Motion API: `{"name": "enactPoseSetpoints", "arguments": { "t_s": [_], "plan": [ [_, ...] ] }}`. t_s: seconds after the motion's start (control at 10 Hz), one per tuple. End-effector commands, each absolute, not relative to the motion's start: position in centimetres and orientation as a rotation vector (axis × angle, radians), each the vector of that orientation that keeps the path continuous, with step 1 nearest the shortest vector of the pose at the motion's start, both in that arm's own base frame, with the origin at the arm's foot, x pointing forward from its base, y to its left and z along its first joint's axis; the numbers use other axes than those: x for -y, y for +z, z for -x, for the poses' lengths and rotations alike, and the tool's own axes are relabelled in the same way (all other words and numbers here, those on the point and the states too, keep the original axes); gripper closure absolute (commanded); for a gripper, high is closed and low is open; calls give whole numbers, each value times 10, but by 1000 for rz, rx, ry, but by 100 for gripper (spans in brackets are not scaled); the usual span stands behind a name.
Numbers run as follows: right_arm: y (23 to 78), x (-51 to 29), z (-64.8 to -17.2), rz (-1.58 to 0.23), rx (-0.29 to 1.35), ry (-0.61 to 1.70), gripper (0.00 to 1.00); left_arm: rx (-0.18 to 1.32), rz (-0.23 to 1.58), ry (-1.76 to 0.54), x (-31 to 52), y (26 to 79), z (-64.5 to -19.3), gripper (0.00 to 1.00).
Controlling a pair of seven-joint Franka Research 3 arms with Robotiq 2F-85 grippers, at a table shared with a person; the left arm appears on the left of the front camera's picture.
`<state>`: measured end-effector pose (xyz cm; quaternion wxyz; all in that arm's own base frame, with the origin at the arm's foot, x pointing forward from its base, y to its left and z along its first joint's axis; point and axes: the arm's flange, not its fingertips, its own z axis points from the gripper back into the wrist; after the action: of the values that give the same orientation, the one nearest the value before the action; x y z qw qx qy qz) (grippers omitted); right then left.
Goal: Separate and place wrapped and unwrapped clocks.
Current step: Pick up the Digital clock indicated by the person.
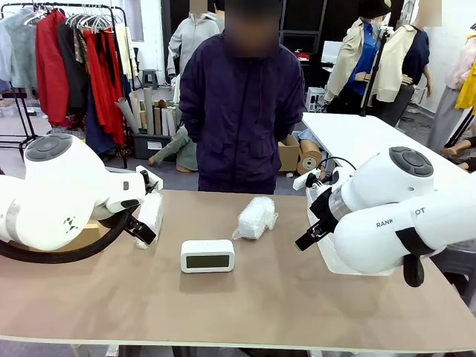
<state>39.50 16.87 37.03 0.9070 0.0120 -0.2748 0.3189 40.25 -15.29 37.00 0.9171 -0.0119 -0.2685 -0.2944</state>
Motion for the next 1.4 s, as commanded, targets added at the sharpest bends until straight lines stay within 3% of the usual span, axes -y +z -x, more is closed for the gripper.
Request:
{"name": "enactPoseSetpoints", "arguments": {
  "t_s": [0.0,0.8,1.3],
  "plan": [
    [370,-169,-395,-25,567,658,0,553,24,-604,152,370,-403,0],
    [370,-169,-395,-25,567,658,0,552,24,-606,153,370,-403,0],
    [406,-176,-392,-220,534,816,0,424,141,-793,136,423,-404,0]
  ]
}}
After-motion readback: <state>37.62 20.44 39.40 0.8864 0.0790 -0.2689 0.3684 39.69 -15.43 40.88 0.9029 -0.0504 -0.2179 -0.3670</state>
